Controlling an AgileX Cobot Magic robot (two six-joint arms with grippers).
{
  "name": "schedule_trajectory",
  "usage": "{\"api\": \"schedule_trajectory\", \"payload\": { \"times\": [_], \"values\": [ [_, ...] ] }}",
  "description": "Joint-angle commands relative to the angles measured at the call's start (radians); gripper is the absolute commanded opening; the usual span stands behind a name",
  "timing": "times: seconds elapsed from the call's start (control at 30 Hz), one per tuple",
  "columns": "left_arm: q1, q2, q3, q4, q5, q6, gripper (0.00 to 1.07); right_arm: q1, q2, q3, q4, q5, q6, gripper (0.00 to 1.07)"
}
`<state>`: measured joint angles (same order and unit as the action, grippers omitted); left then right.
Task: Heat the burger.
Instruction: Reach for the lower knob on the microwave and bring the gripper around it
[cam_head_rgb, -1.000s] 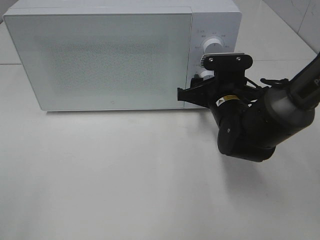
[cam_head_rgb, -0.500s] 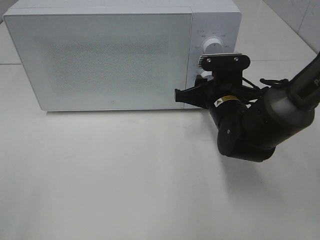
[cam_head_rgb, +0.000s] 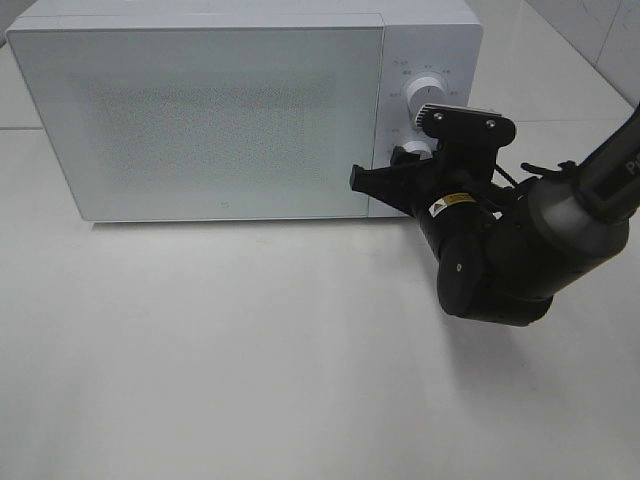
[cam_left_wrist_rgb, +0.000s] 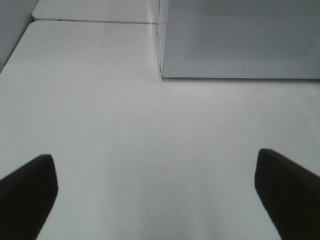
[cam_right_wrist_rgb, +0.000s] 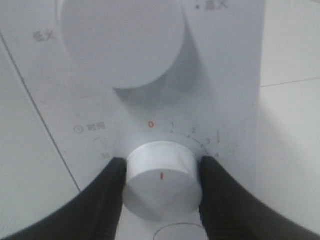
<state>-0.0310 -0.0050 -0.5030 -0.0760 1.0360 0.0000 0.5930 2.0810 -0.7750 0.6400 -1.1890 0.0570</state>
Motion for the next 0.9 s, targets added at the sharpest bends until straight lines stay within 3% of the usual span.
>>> {"api": "schedule_trajectory", "payload": {
  "times": [0.03, 0.4, 0.5, 0.67, 0.77, 0.83, 0.9],
  "values": [
    [0.002, -0.025, 0.002, 0.003, -0.001, 0.0, 1.0, -0.008, -0.005, -0.018, -0.124, -0.036, 0.254, 0.0],
    [0.002, -0.025, 0.002, 0.003, -0.001, 0.0, 1.0, -0.008, -0.005, -0.018, -0.258, -0.037, 0.834, 0.0],
    [0.002, -0.025, 0.002, 0.003, -0.001, 0.0, 1.0, -0.008, -0.005, -0.018, -0.264, -0.037, 0.884, 0.0],
    [0.002, -0.025, 0.002, 0.003, -0.001, 0.0, 1.0, -0.008, -0.005, -0.018, -0.301, -0.061, 1.307, 0.0],
    [0.002, -0.025, 0.002, 0.003, -0.001, 0.0, 1.0, -0.008, -0.005, -0.018, -0.301, -0.062, 1.364, 0.0],
    [0.002, -0.025, 0.002, 0.003, -0.001, 0.0, 1.0, -0.008, -0.005, -0.018, -0.299, -0.063, 1.591, 0.0],
    [0.002, -0.025, 0.002, 0.003, -0.001, 0.0, 1.0, -0.008, -0.005, -0.018, -0.298, -0.065, 1.632, 0.0]
  ]
}}
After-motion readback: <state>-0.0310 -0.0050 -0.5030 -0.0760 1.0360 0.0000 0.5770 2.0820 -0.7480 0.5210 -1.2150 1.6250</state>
